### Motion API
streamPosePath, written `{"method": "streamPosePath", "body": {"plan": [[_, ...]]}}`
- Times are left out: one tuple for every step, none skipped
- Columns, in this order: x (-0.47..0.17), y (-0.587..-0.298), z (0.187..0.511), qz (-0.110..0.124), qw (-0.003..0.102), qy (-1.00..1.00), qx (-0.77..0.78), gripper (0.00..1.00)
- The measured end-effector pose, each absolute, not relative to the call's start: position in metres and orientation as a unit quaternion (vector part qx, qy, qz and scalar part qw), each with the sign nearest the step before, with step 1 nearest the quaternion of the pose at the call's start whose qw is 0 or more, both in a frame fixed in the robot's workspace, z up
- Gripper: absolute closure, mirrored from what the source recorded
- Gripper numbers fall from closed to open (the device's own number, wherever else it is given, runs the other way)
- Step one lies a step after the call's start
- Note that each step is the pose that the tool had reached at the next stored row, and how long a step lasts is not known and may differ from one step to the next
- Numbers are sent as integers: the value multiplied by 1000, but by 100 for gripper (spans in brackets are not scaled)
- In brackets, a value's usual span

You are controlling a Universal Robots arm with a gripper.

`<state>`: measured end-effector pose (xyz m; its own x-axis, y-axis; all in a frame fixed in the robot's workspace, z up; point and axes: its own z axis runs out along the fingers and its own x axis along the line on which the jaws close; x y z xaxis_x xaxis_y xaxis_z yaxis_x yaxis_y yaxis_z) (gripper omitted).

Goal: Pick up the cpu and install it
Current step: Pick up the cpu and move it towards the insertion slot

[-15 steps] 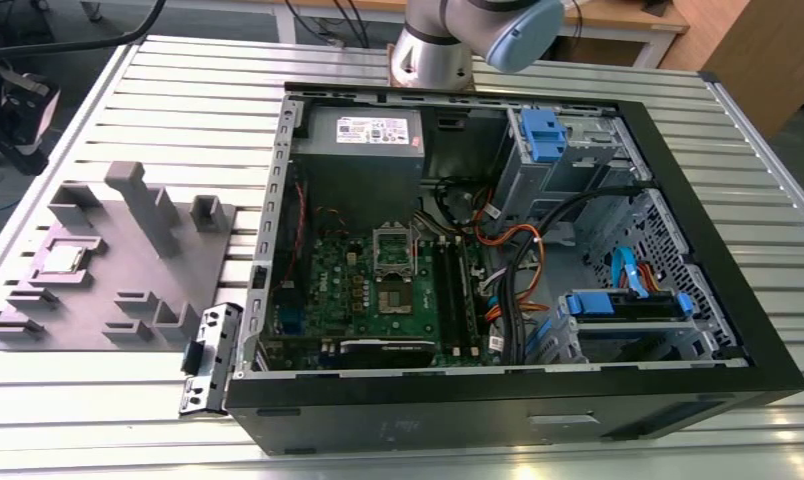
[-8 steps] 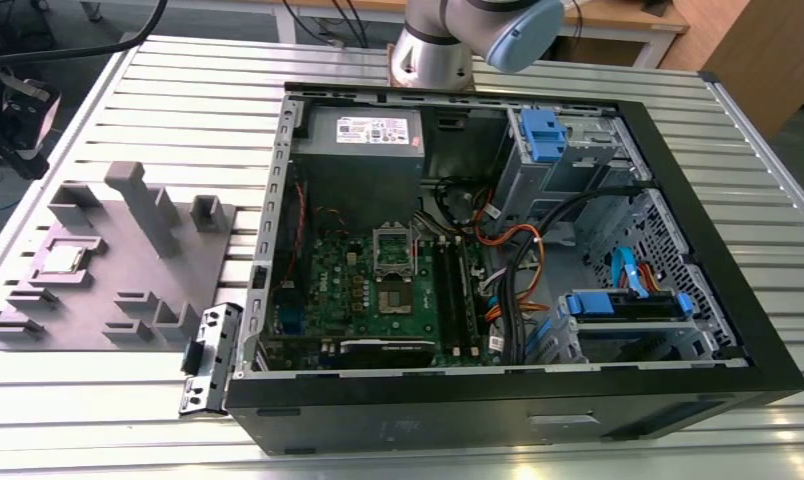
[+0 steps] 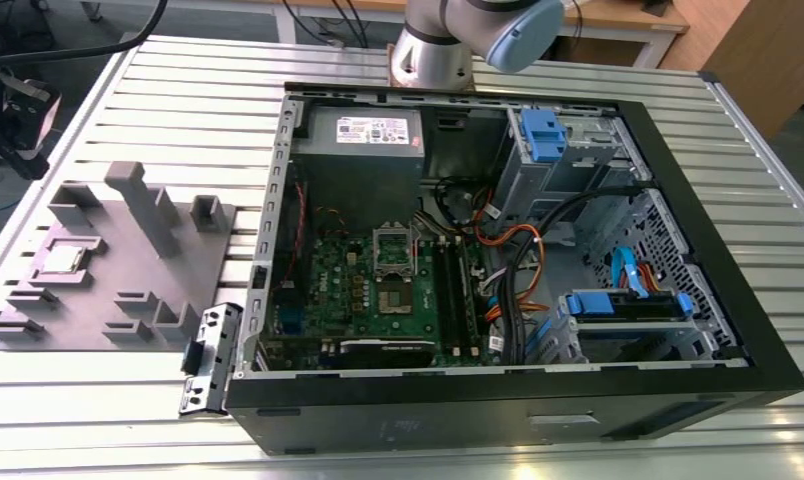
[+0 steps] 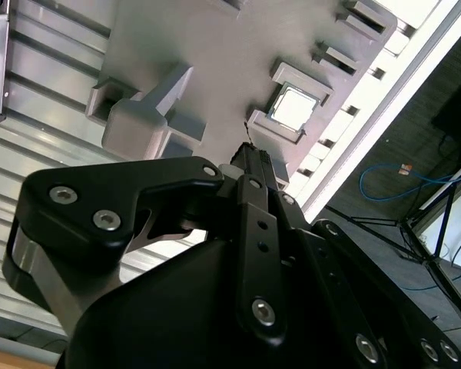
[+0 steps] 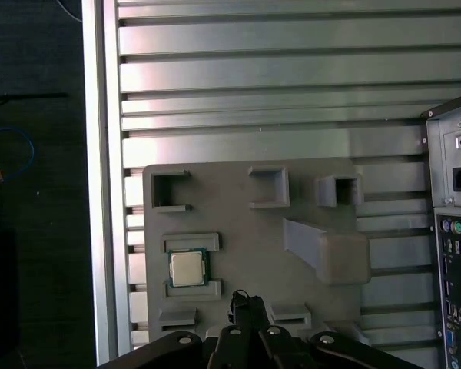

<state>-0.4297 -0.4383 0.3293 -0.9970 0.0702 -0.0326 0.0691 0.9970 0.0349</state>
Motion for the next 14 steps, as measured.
{"method": "streamPosePath", "body": {"plan": [[-430, -438, 329, 17, 17, 999, 35, 89], [-430, -438, 329, 17, 17, 999, 35, 89], [-430, -438, 329, 17, 17, 999, 35, 89], [-430, -438, 328, 17, 17, 999, 35, 89], [-431, -438, 328, 17, 17, 999, 35, 89], [-433, -438, 327, 17, 17, 999, 35, 89], [-435, -438, 326, 17, 17, 999, 35, 89], [-437, -438, 325, 17, 17, 999, 35, 89], [-439, -438, 324, 17, 17, 999, 35, 89], [-441, -438, 323, 17, 17, 999, 35, 89], [-442, -438, 321, 17, 17, 999, 35, 89], [-444, -438, 319, 17, 17, 999, 35, 89], [-445, -438, 317, 17, 17, 999, 35, 89], [-446, -438, 316, 17, 17, 999, 35, 89]]}}
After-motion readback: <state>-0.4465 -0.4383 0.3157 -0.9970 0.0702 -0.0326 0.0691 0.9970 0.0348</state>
